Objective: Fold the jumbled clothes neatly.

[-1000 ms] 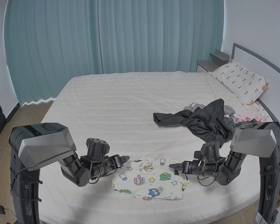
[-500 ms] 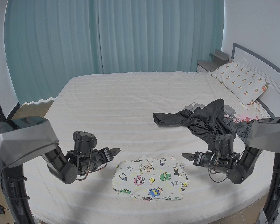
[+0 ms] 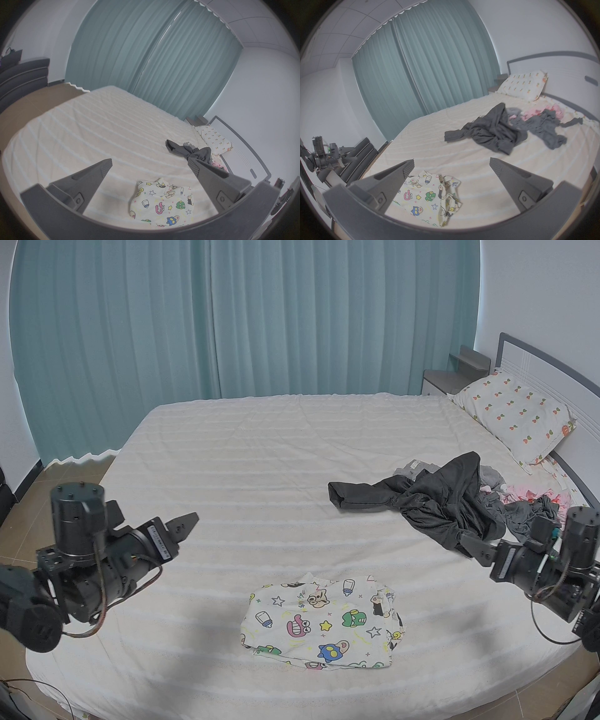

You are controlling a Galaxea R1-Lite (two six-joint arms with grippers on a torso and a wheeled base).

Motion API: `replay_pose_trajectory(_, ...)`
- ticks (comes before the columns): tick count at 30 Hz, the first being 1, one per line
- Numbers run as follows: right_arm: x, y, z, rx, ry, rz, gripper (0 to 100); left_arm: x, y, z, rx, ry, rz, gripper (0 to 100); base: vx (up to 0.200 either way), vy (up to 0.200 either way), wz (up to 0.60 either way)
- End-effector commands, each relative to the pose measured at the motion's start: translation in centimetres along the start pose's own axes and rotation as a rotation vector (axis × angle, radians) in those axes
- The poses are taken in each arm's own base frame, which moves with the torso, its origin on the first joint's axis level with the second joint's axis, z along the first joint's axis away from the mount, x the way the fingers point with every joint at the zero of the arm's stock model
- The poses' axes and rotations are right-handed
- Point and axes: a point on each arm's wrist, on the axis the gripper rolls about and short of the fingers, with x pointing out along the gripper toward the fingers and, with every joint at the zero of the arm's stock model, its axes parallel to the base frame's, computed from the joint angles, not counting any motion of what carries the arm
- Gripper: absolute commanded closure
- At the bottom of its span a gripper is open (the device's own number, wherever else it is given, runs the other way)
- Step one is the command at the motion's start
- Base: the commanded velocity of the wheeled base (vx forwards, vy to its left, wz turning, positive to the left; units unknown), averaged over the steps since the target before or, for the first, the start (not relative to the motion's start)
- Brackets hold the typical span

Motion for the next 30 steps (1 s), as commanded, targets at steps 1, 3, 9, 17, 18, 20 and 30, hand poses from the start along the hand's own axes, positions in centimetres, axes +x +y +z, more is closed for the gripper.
replay_pose_trajectory(1,-17.3,-4.4,-3.3,-0.125,-0.262,-0.265,0,-17.2,6.2,0.9,0.009,-0.317,0.197,0,0.000,0.000,0.00)
replay_pose_trajectory(3,-18.3,-4.6,-4.0,-0.151,-0.275,-0.311,0,-17.9,6.7,0.8,0.010,-0.345,0.243,0,0.000,0.000,0.00)
replay_pose_trajectory(9,-20.5,-4.6,-6.4,-0.278,-0.355,-0.347,0,-21.6,8.8,-0.2,0.074,-0.513,0.471,0,0.000,0.000,0.00)
replay_pose_trajectory(17,-20.3,-5.3,-9.3,-0.306,-0.287,-0.325,0,-25.7,10.0,-3.2,0.142,-0.674,0.562,0,0.000,0.000,0.00)
replay_pose_trajectory(18,-20.0,-5.4,-9.7,-0.310,-0.276,-0.328,0,-26.0,10.2,-3.7,0.154,-0.679,0.579,0,0.000,0.000,0.00)
replay_pose_trajectory(20,-19.6,-5.5,-9.9,-0.306,-0.303,-0.328,0,-26.6,10.5,-4.7,0.176,-0.691,0.602,0,0.000,0.000,0.00)
replay_pose_trajectory(30,-19.4,-5.6,-9.8,-0.328,-0.370,-0.354,0,-25.3,11.6,-6.8,0.226,-0.625,0.692,0,0.000,0.000,0.00)
